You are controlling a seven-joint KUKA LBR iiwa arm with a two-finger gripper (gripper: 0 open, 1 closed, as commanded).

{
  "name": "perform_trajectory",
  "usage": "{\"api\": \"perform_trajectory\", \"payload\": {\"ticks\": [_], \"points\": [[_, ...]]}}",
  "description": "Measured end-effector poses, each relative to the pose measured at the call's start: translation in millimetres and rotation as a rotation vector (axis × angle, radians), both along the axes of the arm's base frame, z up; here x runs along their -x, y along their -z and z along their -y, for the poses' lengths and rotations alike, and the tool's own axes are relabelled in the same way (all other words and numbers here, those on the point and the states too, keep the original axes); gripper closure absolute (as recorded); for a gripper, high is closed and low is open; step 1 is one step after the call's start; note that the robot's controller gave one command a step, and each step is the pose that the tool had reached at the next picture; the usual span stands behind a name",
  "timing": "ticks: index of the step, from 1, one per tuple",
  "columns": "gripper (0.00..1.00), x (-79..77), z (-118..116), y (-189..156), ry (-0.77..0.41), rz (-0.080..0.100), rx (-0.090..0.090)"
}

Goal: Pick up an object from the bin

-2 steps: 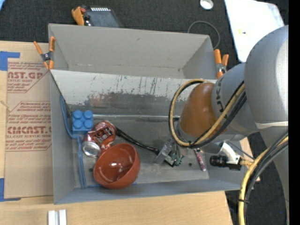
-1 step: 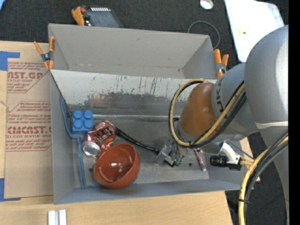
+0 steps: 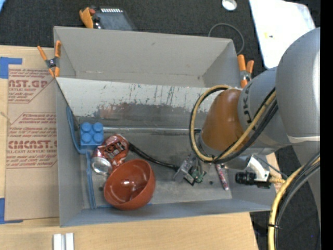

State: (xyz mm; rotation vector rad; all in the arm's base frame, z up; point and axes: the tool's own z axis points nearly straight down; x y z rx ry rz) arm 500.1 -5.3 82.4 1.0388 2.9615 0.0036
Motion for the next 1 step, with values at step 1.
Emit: {"api": "perform_trajectory", "payload": {"ticks": [1], "points": [[1.00,-1.3,-0.4,-23.0,-0.001,0.004,0.000]]}}
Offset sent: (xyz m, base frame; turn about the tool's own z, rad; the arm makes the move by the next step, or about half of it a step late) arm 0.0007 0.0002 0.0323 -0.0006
